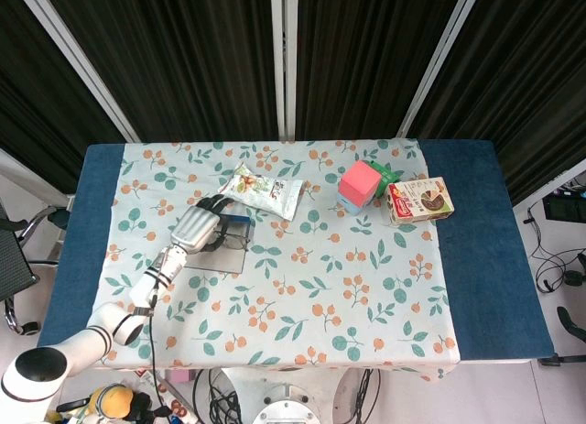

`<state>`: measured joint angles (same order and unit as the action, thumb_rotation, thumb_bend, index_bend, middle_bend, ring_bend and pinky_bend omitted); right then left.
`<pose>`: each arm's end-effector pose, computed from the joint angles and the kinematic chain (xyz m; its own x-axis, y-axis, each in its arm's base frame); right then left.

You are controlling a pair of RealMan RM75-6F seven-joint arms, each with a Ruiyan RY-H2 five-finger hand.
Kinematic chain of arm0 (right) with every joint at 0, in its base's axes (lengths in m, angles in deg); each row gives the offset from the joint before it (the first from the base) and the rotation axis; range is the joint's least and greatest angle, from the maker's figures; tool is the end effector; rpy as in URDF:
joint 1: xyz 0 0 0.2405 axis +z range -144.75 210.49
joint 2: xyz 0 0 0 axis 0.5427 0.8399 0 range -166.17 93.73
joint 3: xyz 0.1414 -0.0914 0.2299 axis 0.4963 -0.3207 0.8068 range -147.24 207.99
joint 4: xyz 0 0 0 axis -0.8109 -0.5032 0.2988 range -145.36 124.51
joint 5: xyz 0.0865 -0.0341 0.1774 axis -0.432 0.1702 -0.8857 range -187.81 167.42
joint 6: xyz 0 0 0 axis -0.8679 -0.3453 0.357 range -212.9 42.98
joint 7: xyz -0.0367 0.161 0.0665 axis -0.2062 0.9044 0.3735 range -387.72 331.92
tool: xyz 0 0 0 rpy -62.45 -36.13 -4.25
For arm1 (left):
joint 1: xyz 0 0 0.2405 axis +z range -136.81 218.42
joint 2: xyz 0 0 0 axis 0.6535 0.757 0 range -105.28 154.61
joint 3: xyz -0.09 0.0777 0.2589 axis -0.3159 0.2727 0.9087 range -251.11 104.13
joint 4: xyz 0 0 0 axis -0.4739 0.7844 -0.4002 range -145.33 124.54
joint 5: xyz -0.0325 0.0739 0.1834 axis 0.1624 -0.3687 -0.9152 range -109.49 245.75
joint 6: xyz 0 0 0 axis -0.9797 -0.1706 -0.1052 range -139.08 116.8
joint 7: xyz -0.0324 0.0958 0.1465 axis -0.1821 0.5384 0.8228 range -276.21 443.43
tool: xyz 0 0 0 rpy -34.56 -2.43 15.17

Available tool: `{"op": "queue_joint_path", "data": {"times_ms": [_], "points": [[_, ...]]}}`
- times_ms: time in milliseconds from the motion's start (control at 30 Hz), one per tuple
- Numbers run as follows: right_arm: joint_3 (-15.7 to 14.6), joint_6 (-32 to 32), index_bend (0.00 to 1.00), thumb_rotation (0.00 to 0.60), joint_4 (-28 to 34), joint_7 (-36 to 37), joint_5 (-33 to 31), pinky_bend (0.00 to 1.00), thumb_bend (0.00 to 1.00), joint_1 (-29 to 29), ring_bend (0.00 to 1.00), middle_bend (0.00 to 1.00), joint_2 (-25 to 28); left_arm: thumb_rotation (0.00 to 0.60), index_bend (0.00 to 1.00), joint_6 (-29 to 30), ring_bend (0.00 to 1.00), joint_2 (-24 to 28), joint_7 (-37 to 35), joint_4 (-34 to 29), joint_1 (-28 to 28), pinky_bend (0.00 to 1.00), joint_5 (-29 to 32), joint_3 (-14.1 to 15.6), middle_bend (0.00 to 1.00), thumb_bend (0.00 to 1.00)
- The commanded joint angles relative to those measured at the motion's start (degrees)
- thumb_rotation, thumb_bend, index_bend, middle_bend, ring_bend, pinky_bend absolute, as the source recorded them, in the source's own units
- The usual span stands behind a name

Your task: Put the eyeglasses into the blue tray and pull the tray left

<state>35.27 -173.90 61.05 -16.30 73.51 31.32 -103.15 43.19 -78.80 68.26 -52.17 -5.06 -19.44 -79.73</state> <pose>-0.4108 -0.1812 0.2274 0.4999 0.0751 0.8628 -0.8616 0.1441 0.4867 -0.2015 0.4448 -0.0559 0.4724 0.1842 0.8619 0.8125 -0.4699 -0.3449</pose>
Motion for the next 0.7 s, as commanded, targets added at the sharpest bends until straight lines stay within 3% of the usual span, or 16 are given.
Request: {"op": "queue_joint_path", "data": {"times_ms": [33, 433, 700], "points": [[-0.01, -0.17, 0.0, 0.6, -0.03, 0.16, -0.01, 0.0, 0.18, -0.16, 0.0, 0.0, 0.07, 0.6, 0.6, -0.98, 0.08, -0.93, -0.81, 2.06, -1.21, 0.18, 0.33, -0.16, 0.11, 0.37], [0.08, 0.07, 0.0, 0.6, -0.84, 1.34, -0.19, 0.0, 0.18, -0.33, 0.0, 0.0, -0.03, 0.6, 0.6, -5.17, 0.08, -2.01, -1.3, 7.22, -2.22, 0.18, 2.78, 0.05, 0.11, 0.37], [0.15, 0.2, 0.0, 0.6, -1.02, 1.46, -0.33, 0.0, 0.18, -0.38, 0.0, 0.0, -0.07, 0.6, 0.58, -4.36, 0.08, -2.08, -0.15, 7.26, -2.14, 0.18, 3.93, -0.52, 0.11, 0.37]]}}
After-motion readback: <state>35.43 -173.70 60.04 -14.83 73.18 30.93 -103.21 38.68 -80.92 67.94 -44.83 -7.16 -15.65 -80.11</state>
